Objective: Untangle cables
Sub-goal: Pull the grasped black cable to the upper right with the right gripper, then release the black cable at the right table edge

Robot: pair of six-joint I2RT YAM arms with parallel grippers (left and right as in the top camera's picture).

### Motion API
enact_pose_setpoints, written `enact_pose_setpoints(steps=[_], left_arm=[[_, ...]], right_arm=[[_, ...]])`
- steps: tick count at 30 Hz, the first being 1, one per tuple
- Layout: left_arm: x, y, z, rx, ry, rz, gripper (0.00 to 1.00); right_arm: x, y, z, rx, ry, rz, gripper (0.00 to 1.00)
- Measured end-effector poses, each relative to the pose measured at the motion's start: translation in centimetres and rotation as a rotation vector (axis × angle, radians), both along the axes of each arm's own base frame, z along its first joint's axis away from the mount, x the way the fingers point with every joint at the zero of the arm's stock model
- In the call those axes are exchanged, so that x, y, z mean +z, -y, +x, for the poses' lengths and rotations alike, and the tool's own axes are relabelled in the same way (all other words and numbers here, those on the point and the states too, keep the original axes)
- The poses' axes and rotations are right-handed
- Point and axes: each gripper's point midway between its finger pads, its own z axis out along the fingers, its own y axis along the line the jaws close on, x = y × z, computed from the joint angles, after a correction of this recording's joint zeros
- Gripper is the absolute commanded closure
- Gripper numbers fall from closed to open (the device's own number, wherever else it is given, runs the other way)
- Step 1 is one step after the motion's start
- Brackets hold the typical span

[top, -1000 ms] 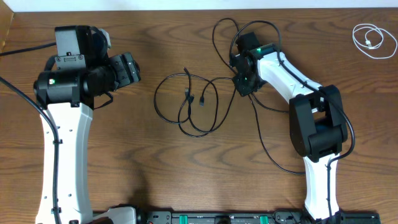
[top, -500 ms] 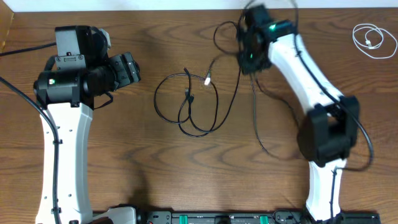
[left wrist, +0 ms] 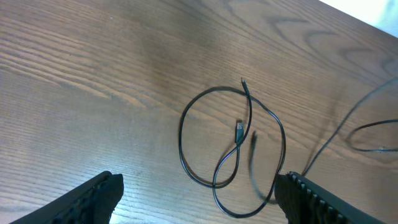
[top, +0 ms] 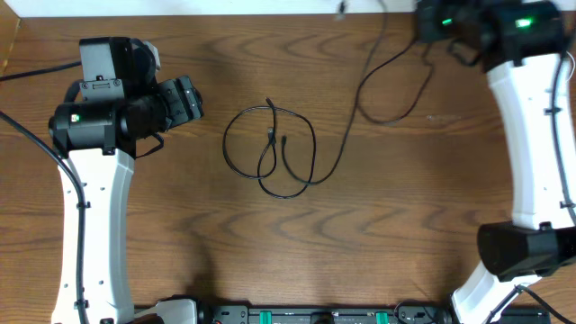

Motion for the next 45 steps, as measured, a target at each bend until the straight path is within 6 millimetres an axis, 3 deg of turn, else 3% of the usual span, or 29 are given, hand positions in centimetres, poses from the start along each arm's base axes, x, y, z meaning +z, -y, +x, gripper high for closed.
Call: enact_pose_setpoints(steps=[1,5,10,15,18,19,25,28,31,35,38,41,45], left_arm=[[0.0,0.0,0.0,0.000,0.000,0.000,0.17],[0.0,0.0,0.0,0.000,0.000,0.000,0.17],[0.0,0.0,0.0,0.000,0.000,0.000,0.17],[0.0,0.0,0.0,0.000,0.000,0.000,0.17],[0.0,0.0,0.0,0.000,0.000,0.000,0.17],[0.0,0.0,0.0,0.000,0.000,0.000,0.17],[0.0,0.0,0.0,0.000,0.000,0.000,0.17],[0.0,0.0,0.0,0.000,0.000,0.000,0.17],[0.0,0.0,0.0,0.000,0.001,0.000,0.17],[0.1,0.0,0.1,0.000,0.005,0.000,0.17],[0.1,0.0,0.2,0.000,0.008,0.001,0.17],[0.1,0.0,0.2,0.000,0.008,0.001,0.17],[0.1,0.0,0.2,0.000,0.008,0.001,0.17]], right_arm=[[0.2,0.6,0.1,-0.013,0.005,0.002,0.99],[2.4,6.1,0.5,-0.134,0.061,0.012,0.99],[5.1,11.8,-0.3,-0.256,0.128,0.012,0.99],[5.9,17.0,-1.4,-0.387,0.147,-0.018,0.99],[6.1,20.8,-2.3,-0.486,0.153,-0.047,0.99],[6.8,23.3,-2.8,-0.552,0.185,-0.070,0.99],[10.0,32.2,-5.5,-0.787,0.314,-0.153,0.99],[11.1,35.3,-7.1,-0.872,0.358,-0.181,0.99],[11.2,37.1,-8.4,-0.923,0.357,-0.197,0.99],[9.8,37.9,-9.5,-0.951,0.293,-0.198,0.99],[7.6,38.2,-9.5,-0.956,0.216,-0.187,0.99],[4.2,38.7,-8.7,-0.963,0.127,-0.162,0.99],[-3.4,39.7,-7.4,-0.977,-0.063,-0.112,0.99]])
